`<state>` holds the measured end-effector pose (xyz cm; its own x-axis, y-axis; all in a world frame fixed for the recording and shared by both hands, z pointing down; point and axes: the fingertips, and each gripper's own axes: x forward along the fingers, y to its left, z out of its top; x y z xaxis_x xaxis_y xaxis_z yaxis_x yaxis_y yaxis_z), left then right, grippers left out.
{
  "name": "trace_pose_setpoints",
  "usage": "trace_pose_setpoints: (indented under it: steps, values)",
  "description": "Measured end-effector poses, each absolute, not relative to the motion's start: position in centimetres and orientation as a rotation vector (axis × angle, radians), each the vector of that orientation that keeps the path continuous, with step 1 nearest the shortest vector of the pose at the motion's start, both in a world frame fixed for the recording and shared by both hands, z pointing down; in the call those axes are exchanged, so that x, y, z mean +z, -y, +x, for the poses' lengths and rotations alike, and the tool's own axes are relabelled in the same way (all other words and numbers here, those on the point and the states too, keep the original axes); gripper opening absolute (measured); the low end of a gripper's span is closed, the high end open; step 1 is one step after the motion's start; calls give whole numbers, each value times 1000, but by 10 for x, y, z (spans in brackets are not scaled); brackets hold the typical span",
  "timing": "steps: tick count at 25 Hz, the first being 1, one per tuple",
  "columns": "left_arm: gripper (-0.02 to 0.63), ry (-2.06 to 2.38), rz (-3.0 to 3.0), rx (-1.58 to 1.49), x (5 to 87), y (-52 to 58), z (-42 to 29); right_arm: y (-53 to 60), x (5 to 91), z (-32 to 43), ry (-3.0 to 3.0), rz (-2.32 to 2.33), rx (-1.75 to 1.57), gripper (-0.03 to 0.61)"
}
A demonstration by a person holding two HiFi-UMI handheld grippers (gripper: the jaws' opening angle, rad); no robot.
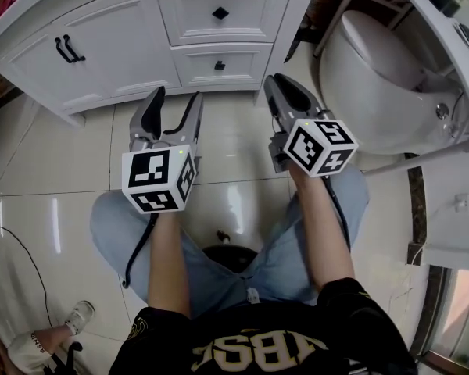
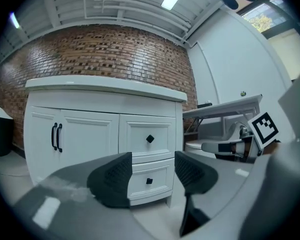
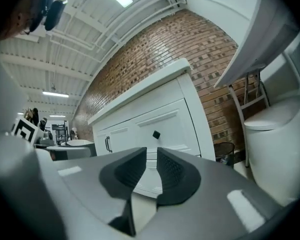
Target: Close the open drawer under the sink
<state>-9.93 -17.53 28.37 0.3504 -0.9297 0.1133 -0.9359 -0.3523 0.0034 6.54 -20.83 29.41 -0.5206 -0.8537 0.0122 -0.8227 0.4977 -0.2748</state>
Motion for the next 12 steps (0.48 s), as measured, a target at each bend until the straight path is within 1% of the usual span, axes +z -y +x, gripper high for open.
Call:
trace_pose_setpoints:
  steps: [3,4,5,6,7,8,9,12]
  values:
    - [268,1749,2561,151,278,155,-89,189,289,74,-2596,-1482,-349,66]
    - [268,1754,2563,159,277,149,-88,183,288,75,-2593,-1495,-342,88]
    - [268,1762,2560,164,277,143,-88,178,285,74,-2590,-1502,-330,141]
    - [268,1771,2555,161,277,139,-89,172,281,71,-2591,-1506,-313,221]
    - [268,1778,2550,149,276,135,-89,165,278,67,-2596,-1515,-289,285]
    - [268,1784,2548,130,274,131,-88,158,275,64,-2605,-1529,-255,329]
    - [268,1790,2550,113,273,127,-87,150,273,62,-2616,-1549,-212,350]
    - [268,1821,2572,83,268,115,-84,130,271,66,-2632,-1641,-58,356]
